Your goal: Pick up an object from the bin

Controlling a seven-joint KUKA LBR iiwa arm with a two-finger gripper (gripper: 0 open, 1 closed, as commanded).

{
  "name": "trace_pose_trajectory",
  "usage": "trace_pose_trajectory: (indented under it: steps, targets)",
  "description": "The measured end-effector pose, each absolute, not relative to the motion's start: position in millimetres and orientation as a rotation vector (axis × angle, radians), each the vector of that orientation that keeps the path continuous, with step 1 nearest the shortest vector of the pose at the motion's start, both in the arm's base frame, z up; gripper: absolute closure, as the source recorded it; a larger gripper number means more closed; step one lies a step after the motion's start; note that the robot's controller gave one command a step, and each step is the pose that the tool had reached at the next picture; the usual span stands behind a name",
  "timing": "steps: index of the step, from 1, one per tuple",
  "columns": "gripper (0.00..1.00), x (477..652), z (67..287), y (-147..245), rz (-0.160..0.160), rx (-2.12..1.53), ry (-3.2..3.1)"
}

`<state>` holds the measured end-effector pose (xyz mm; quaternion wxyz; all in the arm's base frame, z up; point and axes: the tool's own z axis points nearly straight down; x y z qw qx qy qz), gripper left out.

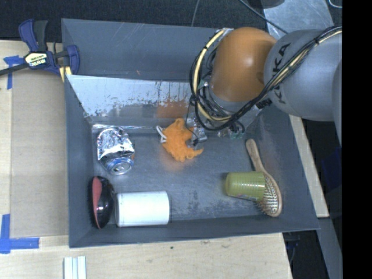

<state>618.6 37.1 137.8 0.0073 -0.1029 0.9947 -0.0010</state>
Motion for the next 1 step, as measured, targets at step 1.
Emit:
trace_pose_trajectory:
  steps: [1]
  targets:
    - [1.0,609.5,253.8,94.0,0.0,-0.322,3.097]
